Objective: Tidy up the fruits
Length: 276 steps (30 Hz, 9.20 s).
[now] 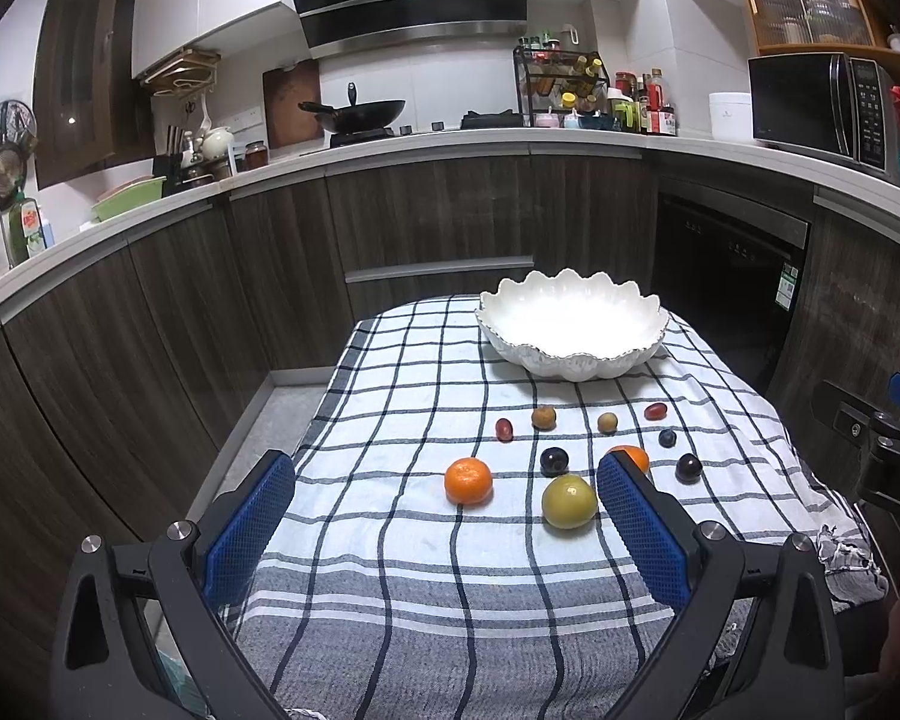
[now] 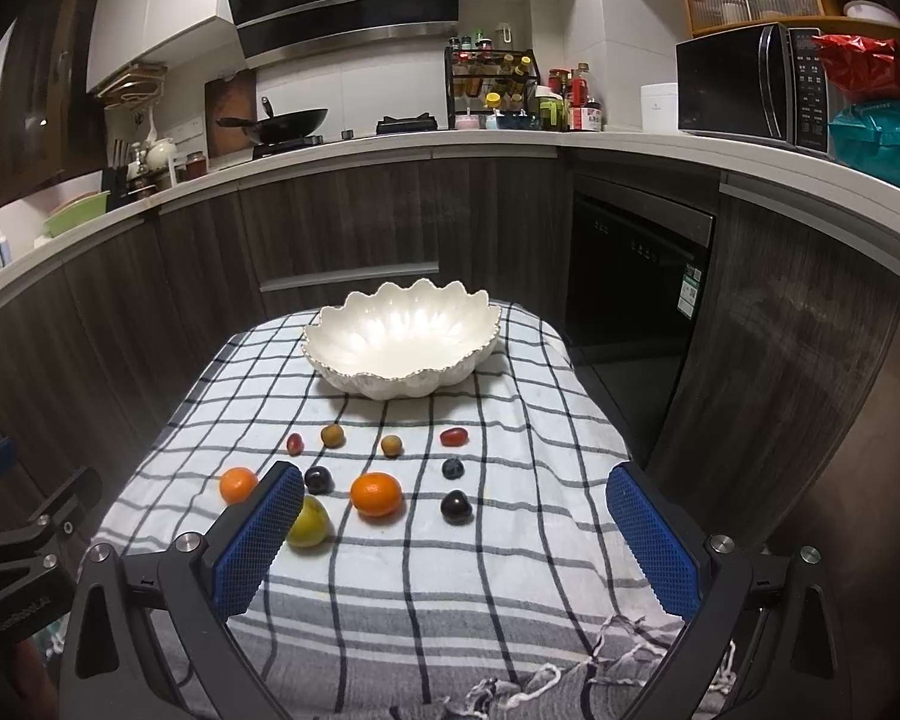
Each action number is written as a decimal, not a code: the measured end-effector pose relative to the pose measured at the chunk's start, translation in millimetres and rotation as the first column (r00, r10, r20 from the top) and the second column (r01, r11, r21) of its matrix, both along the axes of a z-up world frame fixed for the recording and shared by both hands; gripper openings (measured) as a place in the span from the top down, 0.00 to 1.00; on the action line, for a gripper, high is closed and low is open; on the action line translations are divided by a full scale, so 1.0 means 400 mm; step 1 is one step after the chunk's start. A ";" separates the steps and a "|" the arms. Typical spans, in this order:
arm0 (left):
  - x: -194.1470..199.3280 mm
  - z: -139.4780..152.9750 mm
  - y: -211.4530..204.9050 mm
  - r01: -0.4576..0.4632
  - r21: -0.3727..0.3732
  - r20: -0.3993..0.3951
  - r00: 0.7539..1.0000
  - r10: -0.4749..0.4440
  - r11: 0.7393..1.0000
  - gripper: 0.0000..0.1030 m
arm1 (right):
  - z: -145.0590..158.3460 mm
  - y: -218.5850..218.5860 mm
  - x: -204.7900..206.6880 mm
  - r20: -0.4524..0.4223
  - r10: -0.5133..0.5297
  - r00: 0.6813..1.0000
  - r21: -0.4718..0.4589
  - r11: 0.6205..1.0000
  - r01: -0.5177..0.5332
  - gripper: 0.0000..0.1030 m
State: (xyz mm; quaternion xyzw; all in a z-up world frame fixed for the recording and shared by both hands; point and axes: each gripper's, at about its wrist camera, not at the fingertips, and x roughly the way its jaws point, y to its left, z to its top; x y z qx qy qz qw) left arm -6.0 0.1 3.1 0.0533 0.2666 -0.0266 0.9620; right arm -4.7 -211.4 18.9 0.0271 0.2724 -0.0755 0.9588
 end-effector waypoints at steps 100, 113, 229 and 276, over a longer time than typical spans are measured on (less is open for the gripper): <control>0.279 -0.198 -0.172 0.133 0.081 -0.271 0.957 -0.106 0.988 0.01 | -0.188 -0.059 0.283 -0.205 0.084 0.975 -0.015 0.996 -0.089 0.05; 0.324 -0.262 -0.199 0.152 0.072 -0.335 0.935 -0.119 0.986 0.02 | -0.262 -0.067 0.326 -0.266 0.117 0.957 0.014 0.993 -0.118 0.17; 0.622 -0.160 -0.223 0.179 -0.075 -0.282 0.940 -0.193 0.981 0.53 | -0.169 -0.091 0.604 -0.187 0.121 0.975 0.070 0.991 -0.110 0.73; 0.943 -0.280 -0.304 0.185 -0.073 -0.436 0.878 -0.198 0.980 0.48 | -0.261 -0.164 0.931 -0.286 0.093 0.954 0.077 0.994 -0.074 0.72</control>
